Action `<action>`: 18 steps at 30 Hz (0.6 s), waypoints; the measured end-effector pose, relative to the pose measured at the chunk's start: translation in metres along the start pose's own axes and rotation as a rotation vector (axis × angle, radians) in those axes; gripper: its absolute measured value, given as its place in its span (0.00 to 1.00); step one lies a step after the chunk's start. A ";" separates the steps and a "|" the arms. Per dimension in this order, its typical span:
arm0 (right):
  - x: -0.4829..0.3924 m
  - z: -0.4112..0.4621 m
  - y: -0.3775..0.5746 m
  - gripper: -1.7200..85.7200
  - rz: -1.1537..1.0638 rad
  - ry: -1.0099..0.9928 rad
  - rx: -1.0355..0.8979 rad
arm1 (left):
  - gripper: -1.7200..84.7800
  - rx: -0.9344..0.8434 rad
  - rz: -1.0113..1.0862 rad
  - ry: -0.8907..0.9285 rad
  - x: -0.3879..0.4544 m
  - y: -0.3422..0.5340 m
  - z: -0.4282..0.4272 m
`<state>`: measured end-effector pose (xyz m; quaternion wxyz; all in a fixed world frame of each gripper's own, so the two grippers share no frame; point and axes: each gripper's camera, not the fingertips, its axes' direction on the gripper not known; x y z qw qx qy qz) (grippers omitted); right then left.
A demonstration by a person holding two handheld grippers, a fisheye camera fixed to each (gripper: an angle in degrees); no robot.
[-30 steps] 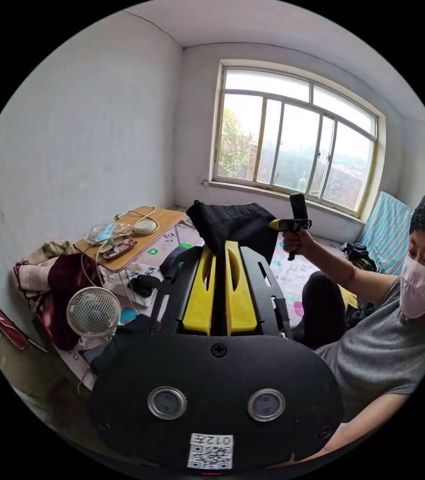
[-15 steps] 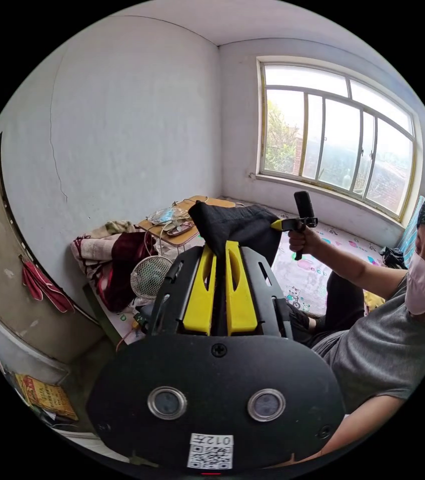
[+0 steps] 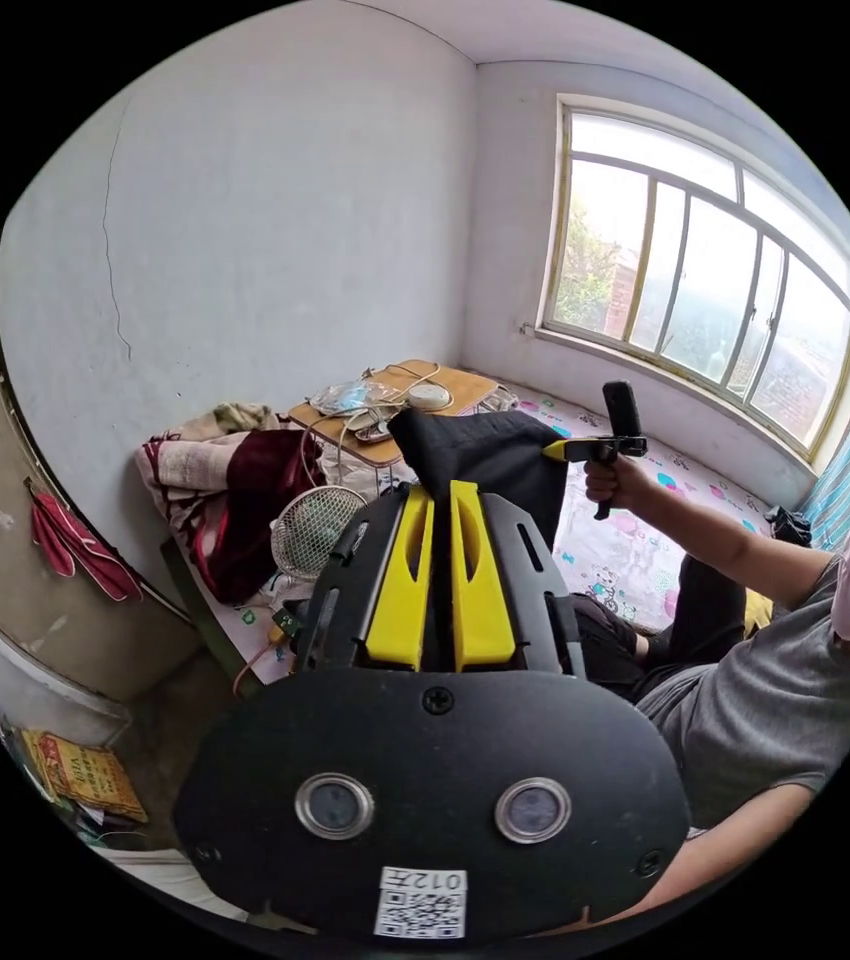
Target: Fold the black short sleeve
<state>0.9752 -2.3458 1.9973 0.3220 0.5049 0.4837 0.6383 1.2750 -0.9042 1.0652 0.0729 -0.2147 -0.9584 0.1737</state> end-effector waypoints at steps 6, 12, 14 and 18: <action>0.060 -0.040 0.030 0.02 0.020 0.044 -0.016 | 0.02 0.030 -0.090 0.025 -0.055 0.004 0.012; 0.108 -0.066 0.058 0.02 0.056 0.081 -0.083 | 0.02 0.013 -0.244 0.032 -0.111 0.033 0.034; 0.124 -0.082 0.062 0.02 0.070 0.094 -0.081 | 0.02 0.022 -0.265 0.037 -0.124 0.038 0.035; 0.142 -0.105 0.065 0.02 0.067 0.150 -0.100 | 0.02 -0.002 -0.291 0.022 -0.149 0.039 0.045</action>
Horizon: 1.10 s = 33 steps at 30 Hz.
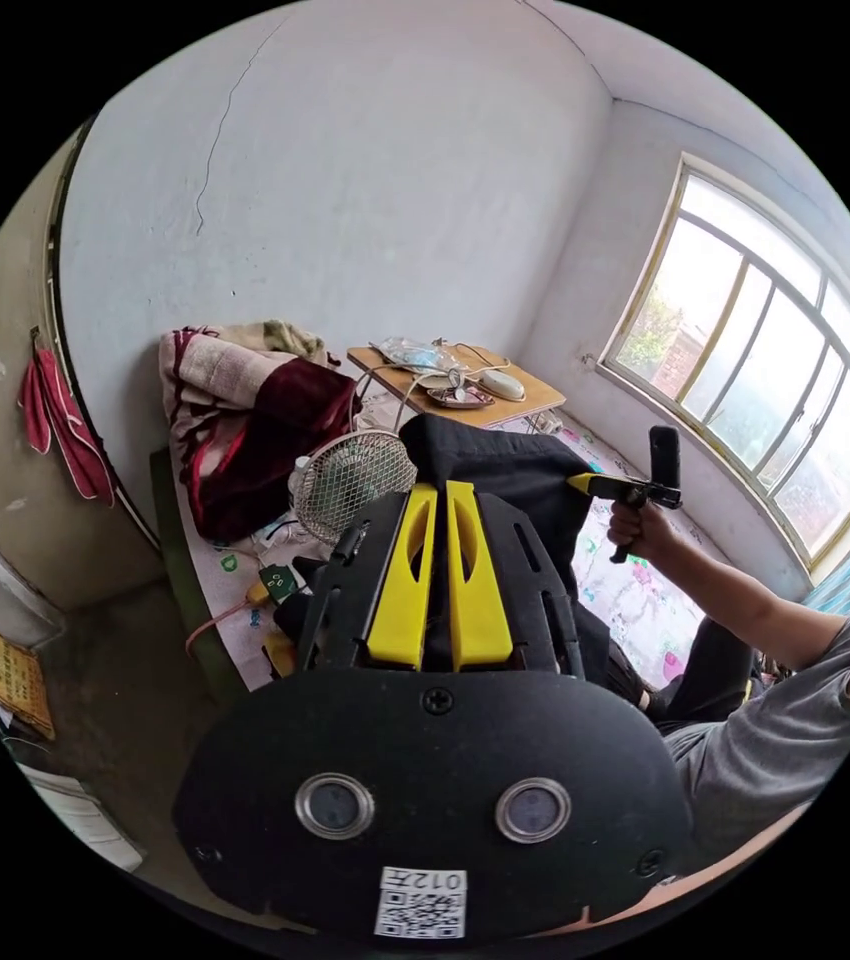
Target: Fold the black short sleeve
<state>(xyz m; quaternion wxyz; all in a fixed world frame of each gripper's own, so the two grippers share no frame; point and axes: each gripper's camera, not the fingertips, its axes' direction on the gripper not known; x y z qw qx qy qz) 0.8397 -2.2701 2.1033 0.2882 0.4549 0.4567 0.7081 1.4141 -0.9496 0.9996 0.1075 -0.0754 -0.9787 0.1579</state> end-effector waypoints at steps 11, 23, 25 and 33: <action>0.080 -0.075 -0.003 0.05 0.213 0.115 -0.046 | 0.03 -0.151 -0.181 -0.073 -0.072 -0.006 0.057; 0.093 -0.264 -0.010 0.09 0.340 0.031 -0.113 | 0.06 -0.055 -0.361 -0.022 -0.122 0.018 0.027; 0.088 -0.304 -0.005 0.09 0.363 -0.008 -0.113 | 0.07 -0.048 -0.318 0.048 -0.109 0.022 0.012; 0.083 -0.454 0.047 0.11 0.631 -0.280 -0.073 | 0.12 -0.187 -0.261 0.159 -0.030 0.091 -0.045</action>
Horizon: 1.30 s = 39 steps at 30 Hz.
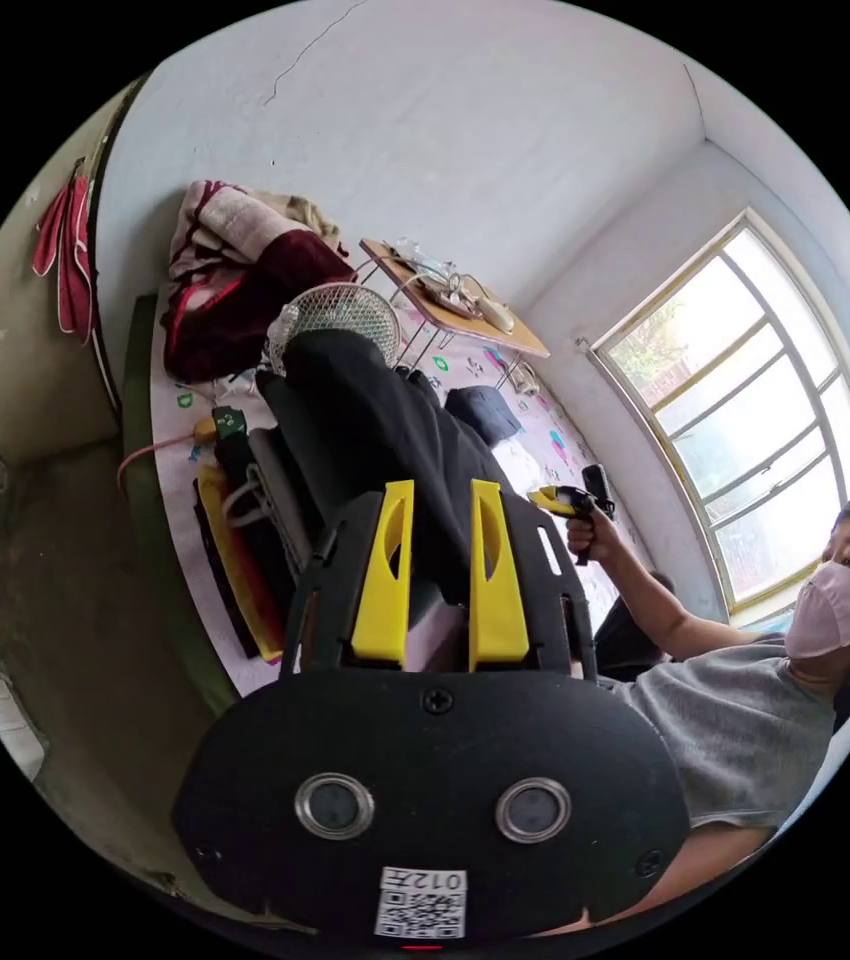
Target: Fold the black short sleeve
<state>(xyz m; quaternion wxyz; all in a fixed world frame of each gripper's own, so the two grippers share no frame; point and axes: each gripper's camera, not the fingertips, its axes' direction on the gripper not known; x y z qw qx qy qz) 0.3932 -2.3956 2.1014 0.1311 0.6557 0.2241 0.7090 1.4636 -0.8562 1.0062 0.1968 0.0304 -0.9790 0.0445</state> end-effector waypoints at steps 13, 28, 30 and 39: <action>-0.085 -0.059 -0.021 0.13 0.038 -0.145 -0.083 | 0.13 -0.095 -0.026 -0.032 0.025 0.017 0.022; -0.170 -0.100 -0.039 0.13 0.058 -0.175 -0.065 | 0.09 -0.099 -0.012 -0.054 0.028 0.026 0.028; -0.174 -0.099 -0.040 0.13 0.084 -0.201 -0.072 | 0.09 -0.118 -0.007 -0.062 0.030 0.028 0.029; -0.198 -0.053 -0.052 0.12 0.166 -0.305 -0.116 | 0.09 -0.114 -0.056 0.031 0.019 0.031 0.034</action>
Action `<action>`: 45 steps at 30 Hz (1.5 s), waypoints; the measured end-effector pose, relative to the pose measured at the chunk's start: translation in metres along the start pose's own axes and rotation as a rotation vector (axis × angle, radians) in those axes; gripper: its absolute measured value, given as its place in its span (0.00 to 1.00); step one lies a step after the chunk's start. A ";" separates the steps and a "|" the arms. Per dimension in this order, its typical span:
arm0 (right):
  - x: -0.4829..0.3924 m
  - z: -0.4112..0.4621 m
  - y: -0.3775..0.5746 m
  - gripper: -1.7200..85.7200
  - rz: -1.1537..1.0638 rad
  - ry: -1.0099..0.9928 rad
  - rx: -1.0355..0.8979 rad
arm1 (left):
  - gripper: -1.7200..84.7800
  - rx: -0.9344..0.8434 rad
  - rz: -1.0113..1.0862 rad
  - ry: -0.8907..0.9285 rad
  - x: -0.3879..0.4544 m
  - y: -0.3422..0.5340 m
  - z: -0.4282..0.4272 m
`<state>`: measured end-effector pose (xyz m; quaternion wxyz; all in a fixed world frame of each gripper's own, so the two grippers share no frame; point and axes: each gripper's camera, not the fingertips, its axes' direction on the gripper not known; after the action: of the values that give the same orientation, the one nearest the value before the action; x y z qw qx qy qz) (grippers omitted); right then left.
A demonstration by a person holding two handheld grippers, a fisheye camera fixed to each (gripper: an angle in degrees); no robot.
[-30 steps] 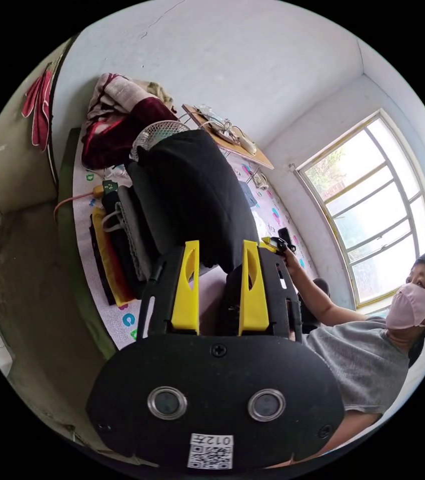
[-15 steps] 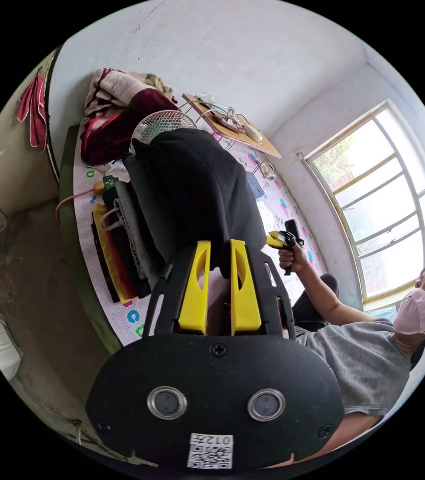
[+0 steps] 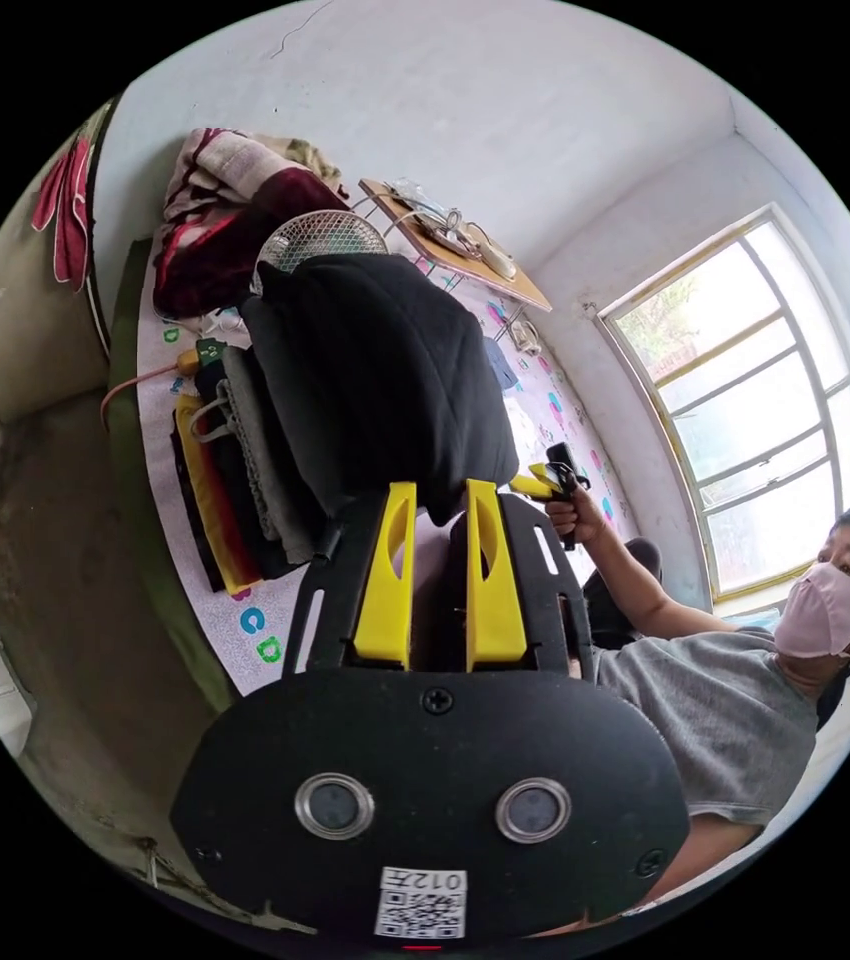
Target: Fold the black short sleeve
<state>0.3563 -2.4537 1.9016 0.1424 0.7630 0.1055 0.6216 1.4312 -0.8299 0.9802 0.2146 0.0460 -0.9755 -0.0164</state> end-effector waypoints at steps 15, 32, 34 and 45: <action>-0.014 0.109 -0.036 0.04 -0.038 -0.075 0.040 | 0.12 0.071 -0.108 0.098 -0.022 0.017 -0.011; -0.026 0.297 -0.087 0.02 -0.118 -0.076 0.017 | 0.03 0.037 -0.007 0.102 -0.012 0.009 0.003; -0.036 0.314 -0.097 0.02 -0.146 -0.092 0.033 | 0.03 0.051 0.006 0.125 -0.010 0.005 -0.001; -0.103 0.425 -0.191 0.01 -0.320 -0.224 0.214 | 0.02 0.258 0.099 0.297 -0.011 -0.075 -0.027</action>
<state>0.7544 -2.3459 1.6611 0.1682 0.8116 0.2742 0.4876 1.4589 -0.9041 0.9965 0.3489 0.0270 -0.9282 0.1264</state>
